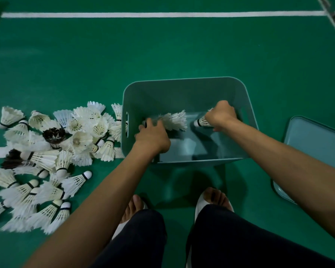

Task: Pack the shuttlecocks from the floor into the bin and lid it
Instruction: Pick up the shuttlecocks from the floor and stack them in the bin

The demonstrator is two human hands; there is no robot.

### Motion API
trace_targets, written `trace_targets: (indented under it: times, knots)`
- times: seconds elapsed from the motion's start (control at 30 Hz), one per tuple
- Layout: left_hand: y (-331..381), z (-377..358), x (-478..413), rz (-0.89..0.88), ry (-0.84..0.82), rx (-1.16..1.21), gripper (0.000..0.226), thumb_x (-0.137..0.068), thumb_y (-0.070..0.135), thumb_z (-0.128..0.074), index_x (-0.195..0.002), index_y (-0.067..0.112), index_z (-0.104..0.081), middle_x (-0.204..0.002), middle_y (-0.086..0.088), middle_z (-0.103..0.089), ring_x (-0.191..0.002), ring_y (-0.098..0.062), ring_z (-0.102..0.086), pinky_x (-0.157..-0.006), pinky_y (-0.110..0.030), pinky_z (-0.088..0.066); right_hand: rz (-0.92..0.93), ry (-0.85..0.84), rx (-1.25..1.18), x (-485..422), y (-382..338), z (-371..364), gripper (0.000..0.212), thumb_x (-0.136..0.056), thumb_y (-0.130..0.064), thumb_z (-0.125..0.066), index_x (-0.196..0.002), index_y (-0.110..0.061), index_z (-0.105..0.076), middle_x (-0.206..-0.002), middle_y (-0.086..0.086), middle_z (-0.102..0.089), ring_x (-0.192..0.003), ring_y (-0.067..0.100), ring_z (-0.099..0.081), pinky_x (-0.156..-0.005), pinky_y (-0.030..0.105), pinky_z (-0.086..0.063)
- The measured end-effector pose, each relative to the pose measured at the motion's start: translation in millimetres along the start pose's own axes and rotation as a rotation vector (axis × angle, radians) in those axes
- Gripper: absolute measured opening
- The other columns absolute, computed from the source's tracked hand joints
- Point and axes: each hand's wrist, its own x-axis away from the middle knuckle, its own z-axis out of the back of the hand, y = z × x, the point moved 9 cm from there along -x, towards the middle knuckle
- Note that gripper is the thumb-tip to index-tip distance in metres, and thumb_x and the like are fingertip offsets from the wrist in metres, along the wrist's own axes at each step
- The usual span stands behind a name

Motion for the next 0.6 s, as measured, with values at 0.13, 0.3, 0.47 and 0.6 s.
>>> trace_targets:
  times: [0.13,0.3,0.47,0.6]
  knots:
    - [-4.7,-6.4,-10.2,-0.012,-0.124,-0.147,0.07,-0.094,0.007,-0.046,-0.158,0.022,-0.023,-0.167,-0.017,-0.002,-0.149,-0.046,-0.017,-0.115,-0.06,-0.03,-0.099,-0.121,-0.298,-17.7,3.6,-39.8,0.014,-0.082,-0.01,-0.077,-0.087,-0.004,-0.065,-0.085,0.011,-0.068,-0.066,0.023,-0.063,-0.055,0.033,-0.058]
    - [-4.2,-10.4,-22.0,-0.033,-0.155,-0.173,0.072,-0.093,0.007,-0.048,-0.159,0.021,-0.021,-0.168,-0.014,-0.007,-0.149,-0.045,-0.02,-0.114,-0.061,-0.032,-0.12,-0.264,-0.384,-21.5,-14.9,-69.0,0.009,-0.089,-0.003,-0.063,-0.084,-0.007,-0.057,-0.081,0.011,-0.059,-0.065,0.021,-0.054,-0.055,0.028,-0.044]
    - [-4.4,-11.6,-30.7,-0.043,-0.169,-0.17,0.074,-0.092,0.006,-0.048,-0.159,0.021,-0.02,-0.167,-0.013,-0.01,-0.148,-0.045,-0.021,-0.113,-0.061,-0.033,-0.116,-0.314,-0.426,-26.1,-28.3,-82.3,0.016,-0.098,-0.005,-0.045,-0.087,-0.013,-0.054,-0.088,0.009,-0.06,-0.067,0.019,-0.05,-0.07,0.033,-0.045]
    - [-3.8,-8.2,-34.0,-0.045,-0.141,-0.15,0.068,-0.093,0.007,-0.044,-0.157,0.018,-0.025,-0.163,-0.014,-0.019,-0.146,-0.044,-0.026,-0.112,-0.058,-0.034,-0.108,-0.31,-0.446,-30.9,-31.7,-83.9,0.01,-0.098,-0.005,-0.049,-0.103,-0.013,-0.051,-0.089,0.008,-0.058,-0.069,0.017,-0.051,-0.066,0.032,-0.045]
